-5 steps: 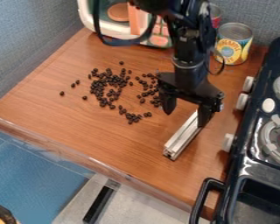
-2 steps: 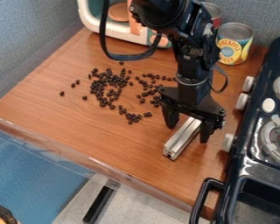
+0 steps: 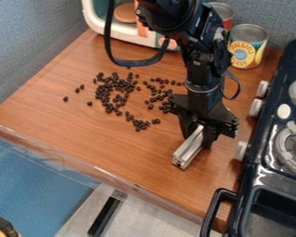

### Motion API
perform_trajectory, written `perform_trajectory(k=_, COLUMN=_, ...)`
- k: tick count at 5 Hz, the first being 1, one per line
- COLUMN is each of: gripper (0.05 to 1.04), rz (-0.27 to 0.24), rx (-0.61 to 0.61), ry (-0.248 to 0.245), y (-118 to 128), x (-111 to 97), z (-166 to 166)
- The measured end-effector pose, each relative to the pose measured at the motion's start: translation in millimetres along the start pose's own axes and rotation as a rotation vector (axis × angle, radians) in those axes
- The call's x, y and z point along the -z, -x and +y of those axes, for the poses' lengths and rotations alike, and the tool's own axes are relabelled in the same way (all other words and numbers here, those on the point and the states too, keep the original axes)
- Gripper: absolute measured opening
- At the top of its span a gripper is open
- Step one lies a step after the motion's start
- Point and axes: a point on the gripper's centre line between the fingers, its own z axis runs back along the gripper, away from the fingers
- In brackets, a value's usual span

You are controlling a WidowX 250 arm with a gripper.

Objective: Sweep into pile

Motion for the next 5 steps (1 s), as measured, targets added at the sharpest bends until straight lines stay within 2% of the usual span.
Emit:
perform_trajectory(k=1, gripper=0.378, rz=-0.003, rx=-0.01, ry=-0.002, y=-1, x=-1, z=1)
perform_trajectory(k=5, gripper=0.378, rz=0.002, rx=-0.149, ry=-0.032, y=-14, x=-2, z=56)
